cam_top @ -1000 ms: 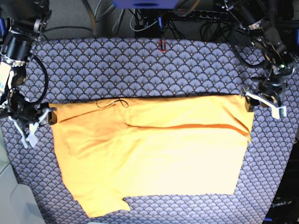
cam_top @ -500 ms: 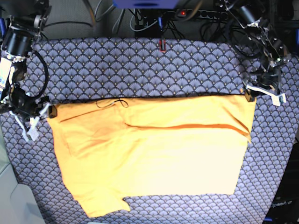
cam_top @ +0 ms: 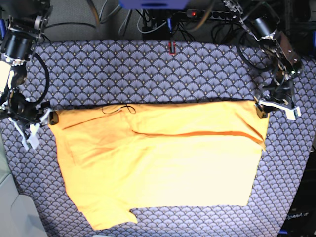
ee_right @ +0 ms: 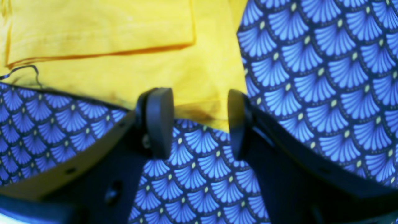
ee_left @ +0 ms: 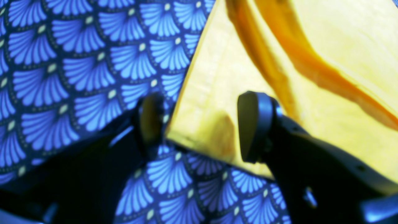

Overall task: Fold the T-shirt properly
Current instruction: 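Lower the folded edge onto the shirt and open both grippers, then regrasp the folded edge with both grippers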

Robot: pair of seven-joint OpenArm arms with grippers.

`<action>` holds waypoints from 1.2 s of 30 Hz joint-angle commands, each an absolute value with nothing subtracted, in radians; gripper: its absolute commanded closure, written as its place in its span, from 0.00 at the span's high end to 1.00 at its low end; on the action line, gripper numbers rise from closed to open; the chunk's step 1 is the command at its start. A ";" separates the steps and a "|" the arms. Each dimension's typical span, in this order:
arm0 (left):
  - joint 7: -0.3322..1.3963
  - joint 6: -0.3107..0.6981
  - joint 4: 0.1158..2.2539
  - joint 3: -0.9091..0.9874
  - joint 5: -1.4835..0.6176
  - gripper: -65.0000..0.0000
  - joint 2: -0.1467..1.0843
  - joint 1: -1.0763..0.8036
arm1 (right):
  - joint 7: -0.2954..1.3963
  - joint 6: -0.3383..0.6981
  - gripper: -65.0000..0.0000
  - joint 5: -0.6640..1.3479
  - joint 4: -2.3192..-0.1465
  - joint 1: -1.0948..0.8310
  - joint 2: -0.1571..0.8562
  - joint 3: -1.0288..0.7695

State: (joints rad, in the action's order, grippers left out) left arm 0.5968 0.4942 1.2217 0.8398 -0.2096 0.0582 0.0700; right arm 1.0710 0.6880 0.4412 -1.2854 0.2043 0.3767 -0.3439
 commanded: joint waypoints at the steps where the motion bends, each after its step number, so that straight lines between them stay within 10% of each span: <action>1: 0.624 0.496 1.225 0.837 -0.206 0.56 0.059 0.077 | 1.053 0.698 0.45 0.453 -1.300 0.225 0.400 -0.349; 13: 0.627 0.496 1.227 0.835 -0.208 0.52 0.027 0.073 | 1.053 0.698 0.45 0.453 -1.300 0.226 0.407 -0.349; 22: 0.628 0.496 1.227 0.835 -0.208 0.00 0.030 0.070 | 1.053 0.698 0.45 0.453 -1.299 0.232 0.407 -0.349; 36: 0.708 0.496 1.236 0.837 -0.208 0.00 0.036 0.074 | 0.917 0.698 0.45 0.452 -1.130 0.236 0.420 -0.343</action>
